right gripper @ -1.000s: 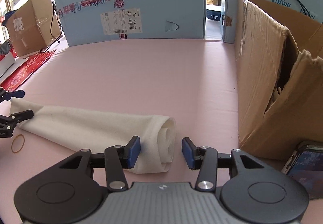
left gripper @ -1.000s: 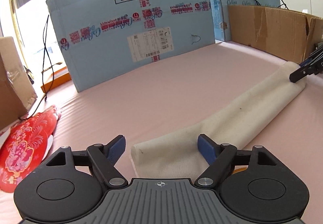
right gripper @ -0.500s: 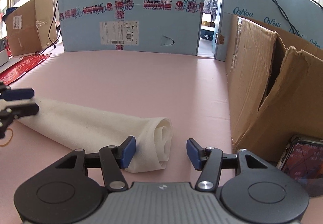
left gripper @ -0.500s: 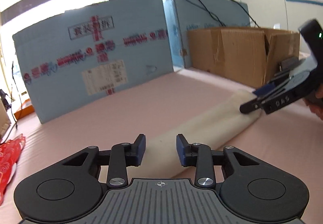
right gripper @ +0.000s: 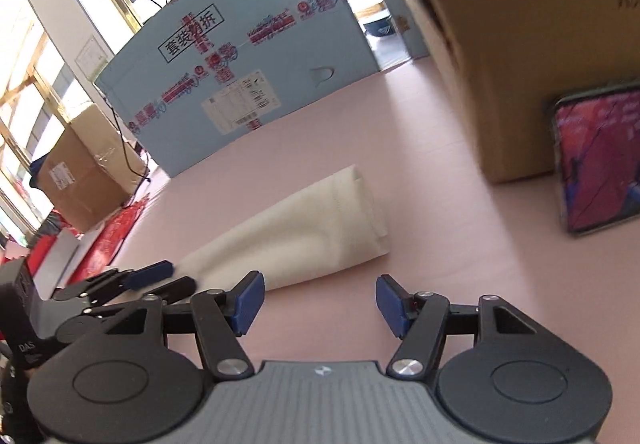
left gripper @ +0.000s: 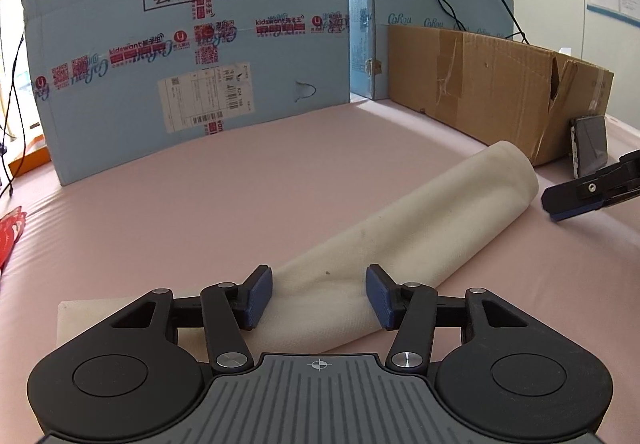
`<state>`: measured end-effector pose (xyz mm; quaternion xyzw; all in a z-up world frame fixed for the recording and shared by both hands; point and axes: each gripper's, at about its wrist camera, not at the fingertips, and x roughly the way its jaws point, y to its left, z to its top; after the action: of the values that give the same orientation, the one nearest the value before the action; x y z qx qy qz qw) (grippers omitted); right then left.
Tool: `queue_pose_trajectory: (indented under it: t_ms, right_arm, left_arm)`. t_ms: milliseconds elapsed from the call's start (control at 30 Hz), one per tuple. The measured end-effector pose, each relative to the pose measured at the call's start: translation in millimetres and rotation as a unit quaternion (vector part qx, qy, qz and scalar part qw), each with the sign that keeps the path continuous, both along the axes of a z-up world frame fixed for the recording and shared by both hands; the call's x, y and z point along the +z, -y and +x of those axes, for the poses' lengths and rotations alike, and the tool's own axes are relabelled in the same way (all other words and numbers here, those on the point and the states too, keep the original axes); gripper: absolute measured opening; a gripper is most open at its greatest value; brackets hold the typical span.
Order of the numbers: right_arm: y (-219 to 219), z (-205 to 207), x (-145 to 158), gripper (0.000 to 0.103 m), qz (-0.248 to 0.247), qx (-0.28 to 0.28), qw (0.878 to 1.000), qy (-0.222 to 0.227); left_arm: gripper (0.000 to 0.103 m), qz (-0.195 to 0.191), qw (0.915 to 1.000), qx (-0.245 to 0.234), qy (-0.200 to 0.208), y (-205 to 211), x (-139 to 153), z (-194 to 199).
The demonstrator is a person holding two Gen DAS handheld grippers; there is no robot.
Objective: Fold shopping bag
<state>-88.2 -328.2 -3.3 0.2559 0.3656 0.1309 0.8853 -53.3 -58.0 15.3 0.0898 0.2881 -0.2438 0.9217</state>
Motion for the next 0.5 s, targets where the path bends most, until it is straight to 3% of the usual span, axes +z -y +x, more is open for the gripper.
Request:
queue_pose_trajectory:
  t_ms: [167, 333, 400, 467, 500]
  right_arm:
    - [-35, 26, -4, 0.07, 0.022, 0.025, 0.999, 0.01]
    - [-69, 37, 2, 0.07, -0.019, 0.02, 0.999, 0.023]
    - [-83, 38, 6, 0.066, -0.047, 0.018, 0.998, 0.032]
    - [-92, 39, 8, 0.046, -0.069, 0.013, 0.997, 0.039]
    - [-94, 39, 8, 0.042, -0.074, 0.008, 0.996, 0.044]
  left_arm:
    - [0.056, -0.012, 0.9999, 0.0, -0.006, -4, -1, 2]
    - [0.058, -0.016, 0.9998, -0.002, -0.008, -5, -1, 2]
    - [0.059, -0.017, 0.9998, -0.003, -0.008, -5, -1, 2]
    - [0.059, -0.016, 0.9998, -0.003, -0.008, -5, -2, 2]
    - [0.059, -0.016, 0.9998, -0.003, -0.008, -5, -2, 2]
